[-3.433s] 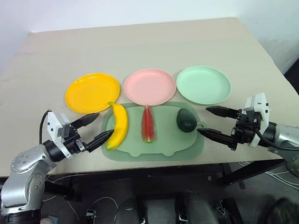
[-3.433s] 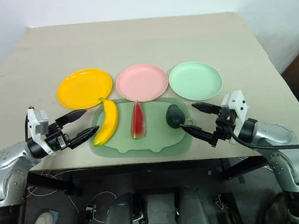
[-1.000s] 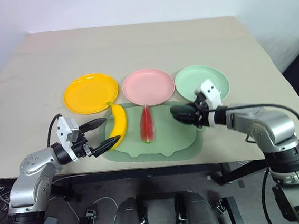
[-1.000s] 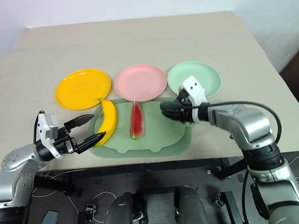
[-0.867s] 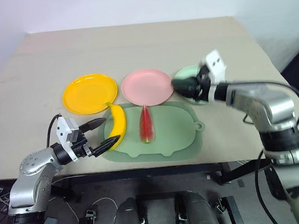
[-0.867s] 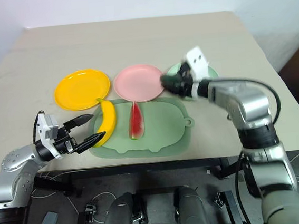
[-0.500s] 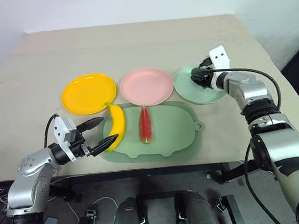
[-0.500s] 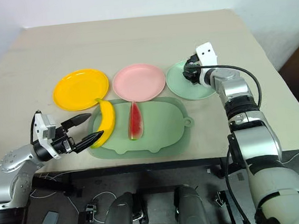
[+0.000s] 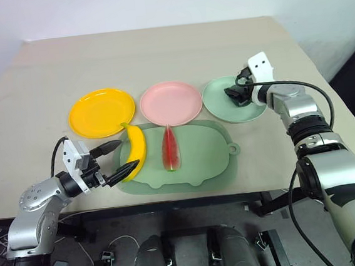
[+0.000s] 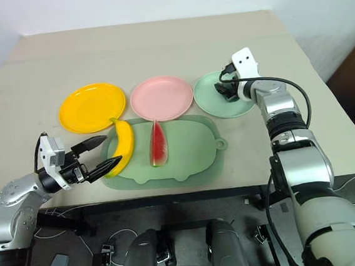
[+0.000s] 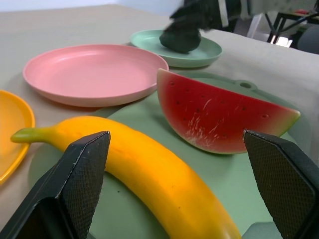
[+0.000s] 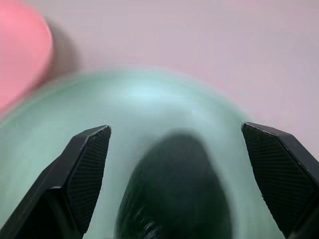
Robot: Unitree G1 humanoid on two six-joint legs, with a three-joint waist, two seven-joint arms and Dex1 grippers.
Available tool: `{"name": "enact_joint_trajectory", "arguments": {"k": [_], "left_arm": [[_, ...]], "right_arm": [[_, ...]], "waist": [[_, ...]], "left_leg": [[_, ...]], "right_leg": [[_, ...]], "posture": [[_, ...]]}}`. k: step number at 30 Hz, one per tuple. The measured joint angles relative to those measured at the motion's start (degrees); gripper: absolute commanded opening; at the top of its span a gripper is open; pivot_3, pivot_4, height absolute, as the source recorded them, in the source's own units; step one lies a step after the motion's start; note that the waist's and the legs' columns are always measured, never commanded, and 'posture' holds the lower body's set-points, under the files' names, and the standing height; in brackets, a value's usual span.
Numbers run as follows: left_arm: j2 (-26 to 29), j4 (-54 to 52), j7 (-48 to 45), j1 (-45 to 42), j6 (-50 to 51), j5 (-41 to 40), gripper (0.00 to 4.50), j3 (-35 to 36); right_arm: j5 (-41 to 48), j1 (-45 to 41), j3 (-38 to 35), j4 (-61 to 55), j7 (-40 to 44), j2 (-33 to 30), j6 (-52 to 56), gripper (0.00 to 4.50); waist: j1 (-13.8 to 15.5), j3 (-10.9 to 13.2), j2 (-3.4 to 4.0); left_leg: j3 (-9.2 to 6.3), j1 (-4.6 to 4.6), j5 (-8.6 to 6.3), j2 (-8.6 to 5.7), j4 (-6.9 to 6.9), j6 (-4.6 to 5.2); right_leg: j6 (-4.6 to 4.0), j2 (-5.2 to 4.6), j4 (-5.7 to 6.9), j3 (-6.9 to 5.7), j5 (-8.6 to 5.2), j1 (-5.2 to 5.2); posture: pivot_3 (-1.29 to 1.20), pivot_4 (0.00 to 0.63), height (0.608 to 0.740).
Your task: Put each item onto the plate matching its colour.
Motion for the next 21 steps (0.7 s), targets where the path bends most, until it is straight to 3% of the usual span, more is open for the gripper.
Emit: {"name": "enact_joint_trajectory", "arguments": {"k": [10,15,21], "left_arm": [[0.0,0.4,-0.3,-1.1,-0.1,1.0,4.5,-0.2],[0.0,0.9,-0.4,-1.3,-0.1,1.1,4.5,-0.2],[-0.1,0.8,-0.9,-1.2,0.2,1.0,4.5,-0.2]], "right_arm": [[18.0,12.2,-4.6,-50.0,2.3,0.4,37.7,4.47],[26.8,18.5,-3.7,-63.0,0.4,5.0,54.0,4.47],[31.0,17.4,-6.1,-66.0,-3.3,9.9,69.0,4.47]], "waist": [[-0.1,0.0,0.01],[0.1,0.0,-0.02],[0.0,-0.1,-0.04]], "left_leg": [[-0.07,0.02,-0.01,0.04,-0.03,0.0],[-0.12,0.0,-0.02,0.02,-0.02,0.02],[-0.12,0.01,-0.02,0.01,-0.02,0.02]], "right_leg": [[-0.02,0.02,-0.01,0.0,0.01,0.0],[-0.03,0.01,-0.04,-0.02,0.01,0.04],[-0.04,0.01,-0.04,-0.04,0.02,0.03]], "posture": [[0.0,0.15,0.695],[0.0,0.15,0.695],[0.0,0.15,0.695]]}}
